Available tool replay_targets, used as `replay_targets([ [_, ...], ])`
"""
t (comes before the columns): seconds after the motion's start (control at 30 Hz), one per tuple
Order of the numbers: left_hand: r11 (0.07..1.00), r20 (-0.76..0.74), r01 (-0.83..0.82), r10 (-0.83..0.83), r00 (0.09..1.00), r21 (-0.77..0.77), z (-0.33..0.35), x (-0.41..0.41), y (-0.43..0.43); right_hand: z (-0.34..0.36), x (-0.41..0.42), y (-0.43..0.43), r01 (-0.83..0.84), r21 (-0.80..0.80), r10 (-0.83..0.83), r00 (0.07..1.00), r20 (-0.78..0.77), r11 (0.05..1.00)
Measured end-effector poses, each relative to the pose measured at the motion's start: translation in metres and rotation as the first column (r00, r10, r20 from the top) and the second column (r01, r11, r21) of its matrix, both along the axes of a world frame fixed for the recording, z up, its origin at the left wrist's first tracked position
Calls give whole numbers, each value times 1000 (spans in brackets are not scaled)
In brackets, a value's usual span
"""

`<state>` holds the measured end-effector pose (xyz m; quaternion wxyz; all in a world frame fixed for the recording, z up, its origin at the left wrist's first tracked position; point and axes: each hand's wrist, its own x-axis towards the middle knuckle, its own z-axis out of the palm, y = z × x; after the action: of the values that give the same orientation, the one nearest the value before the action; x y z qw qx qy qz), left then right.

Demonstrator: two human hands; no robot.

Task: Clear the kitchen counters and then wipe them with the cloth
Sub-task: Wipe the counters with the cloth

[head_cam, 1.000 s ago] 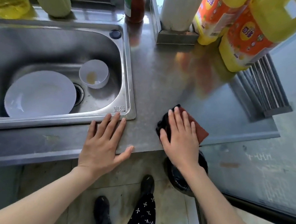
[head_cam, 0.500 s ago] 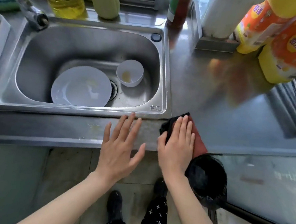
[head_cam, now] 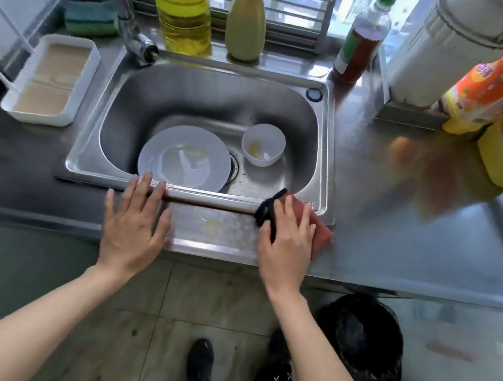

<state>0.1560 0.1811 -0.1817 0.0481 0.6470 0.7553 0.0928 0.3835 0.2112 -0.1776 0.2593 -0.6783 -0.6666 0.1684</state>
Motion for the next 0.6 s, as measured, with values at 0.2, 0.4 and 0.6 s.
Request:
replay_targets([
  [0.2,999,-42,12,-10,999,42,-10,-23,-4,-16,-44,-22,-407,-20,387,851,354,913],
  [0.4,996,-4,-13,13,1000,92,-11,-22,-3,-19,-7,-22,105,-106,-47,895,443,989],
  [0.6,994,60,-7,1,998,110,-11,-24,-4,-10,-96,-20,-83,-182,151,904,399,980],
])
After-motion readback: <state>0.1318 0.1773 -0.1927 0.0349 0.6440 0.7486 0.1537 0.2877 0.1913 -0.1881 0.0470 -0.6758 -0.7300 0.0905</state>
